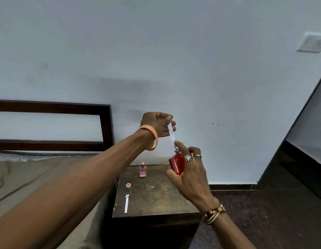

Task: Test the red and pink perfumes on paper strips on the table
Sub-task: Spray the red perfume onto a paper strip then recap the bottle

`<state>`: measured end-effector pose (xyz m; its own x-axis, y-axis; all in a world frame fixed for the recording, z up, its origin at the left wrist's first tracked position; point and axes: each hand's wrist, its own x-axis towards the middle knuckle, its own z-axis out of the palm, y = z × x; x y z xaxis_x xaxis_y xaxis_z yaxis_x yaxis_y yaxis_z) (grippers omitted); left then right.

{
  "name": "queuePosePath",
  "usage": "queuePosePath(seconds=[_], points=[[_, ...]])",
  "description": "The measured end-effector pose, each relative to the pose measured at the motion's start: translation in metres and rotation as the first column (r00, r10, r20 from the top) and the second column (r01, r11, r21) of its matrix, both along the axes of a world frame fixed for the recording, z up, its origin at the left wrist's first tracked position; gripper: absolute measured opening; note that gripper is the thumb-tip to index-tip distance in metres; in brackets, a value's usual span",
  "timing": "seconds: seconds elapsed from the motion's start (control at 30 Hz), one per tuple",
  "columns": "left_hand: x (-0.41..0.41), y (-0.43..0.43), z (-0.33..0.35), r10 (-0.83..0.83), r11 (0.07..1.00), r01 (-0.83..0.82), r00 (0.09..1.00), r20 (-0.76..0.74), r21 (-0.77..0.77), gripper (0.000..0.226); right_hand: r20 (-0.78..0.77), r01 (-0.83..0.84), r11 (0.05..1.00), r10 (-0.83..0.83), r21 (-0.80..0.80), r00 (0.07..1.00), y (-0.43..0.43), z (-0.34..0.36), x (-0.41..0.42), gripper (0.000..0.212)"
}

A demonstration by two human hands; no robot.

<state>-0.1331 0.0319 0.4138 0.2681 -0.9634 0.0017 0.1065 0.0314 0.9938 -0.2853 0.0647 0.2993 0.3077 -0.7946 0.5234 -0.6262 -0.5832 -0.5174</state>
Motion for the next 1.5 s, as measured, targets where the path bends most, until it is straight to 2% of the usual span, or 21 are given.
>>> queuePosePath(seconds=[0.13, 0.2, 0.3, 0.4, 0.47, 0.57, 0.7, 0.9, 1.0, 1.17, 1.27, 1.5], points=[[0.002, -0.002, -0.011, 0.008, 1.0, -0.008, 1.0, 0.024, 0.021, 0.016, 0.161, -0.008, 0.991, -0.013, 0.132, 0.987, -0.002, -0.015, -0.004, 0.108], [0.003, -0.005, -0.021, 0.003, 0.999, -0.006, 0.998, 0.059, 0.052, 0.016, 0.273, -0.027, 0.97, -0.041, 0.242, 0.961, -0.004, -0.02, -0.007, 0.109], [0.005, -0.006, -0.043, -0.066, 0.99, 0.043, 0.983, 0.173, 0.131, 0.013, 0.369, -0.06, 0.934, -0.079, 0.351, 0.926, -0.011, -0.028, -0.01, 0.094], [-0.001, -0.006, -0.079, -0.155, 0.973, 0.109, 0.962, 0.225, 0.205, 0.011, 0.382, -0.026, 0.909, -0.149, 0.416, 0.912, -0.017, -0.043, -0.013, 0.073], [-0.007, -0.007, -0.109, -0.226, 0.953, 0.156, 0.938, 0.263, 0.261, 0.012, 0.392, -0.011, 0.894, -0.185, 0.448, 0.901, -0.021, -0.057, -0.013, 0.066], [-0.012, -0.011, -0.149, -0.343, 0.912, 0.227, 0.88, 0.329, 0.342, 0.01, 0.393, -0.011, 0.87, -0.211, 0.493, 0.895, -0.025, -0.077, -0.012, 0.065], [-0.02, -0.018, -0.19, -0.401, 0.88, 0.29, 0.878, 0.261, 0.377, 0.011, 0.38, -0.035, 0.837, -0.21, 0.546, 0.901, -0.035, -0.109, -0.015, 0.067], [-0.029, -0.037, -0.246, -0.399, 0.85, 0.307, 0.906, 0.141, 0.429, 0.012, 0.33, -0.079, 0.783, -0.166, 0.618, 0.929, -0.048, -0.15, -0.021, 0.056], [-0.03, -0.049, -0.276, -0.41, 0.823, 0.353, 0.911, 0.036, 0.445, 0.013, 0.306, -0.095, 0.744, -0.151, 0.661, 0.94, -0.059, -0.171, -0.025, 0.058], [-0.031, -0.069, -0.319, -0.376, 0.821, 0.354, 0.926, -0.042, 0.448, 0.011, 0.253, -0.087, 0.688, -0.144, 0.72, 0.957, -0.08, -0.203, -0.032, 0.066], [-0.031, -0.082, -0.335, -0.337, 0.83, 0.323, 0.94, -0.052, 0.455, 0.013, 0.207, -0.073, 0.675, -0.12, 0.734, 0.971, -0.097, -0.218, -0.036, 0.066], [-0.045, -0.122, -0.354, -0.274, 0.866, 0.259, 0.961, -0.028, 0.428, 0.016, 0.134, -0.023, 0.714, -0.099, 0.7, 0.986, -0.139, -0.242, -0.044, 0.068]])
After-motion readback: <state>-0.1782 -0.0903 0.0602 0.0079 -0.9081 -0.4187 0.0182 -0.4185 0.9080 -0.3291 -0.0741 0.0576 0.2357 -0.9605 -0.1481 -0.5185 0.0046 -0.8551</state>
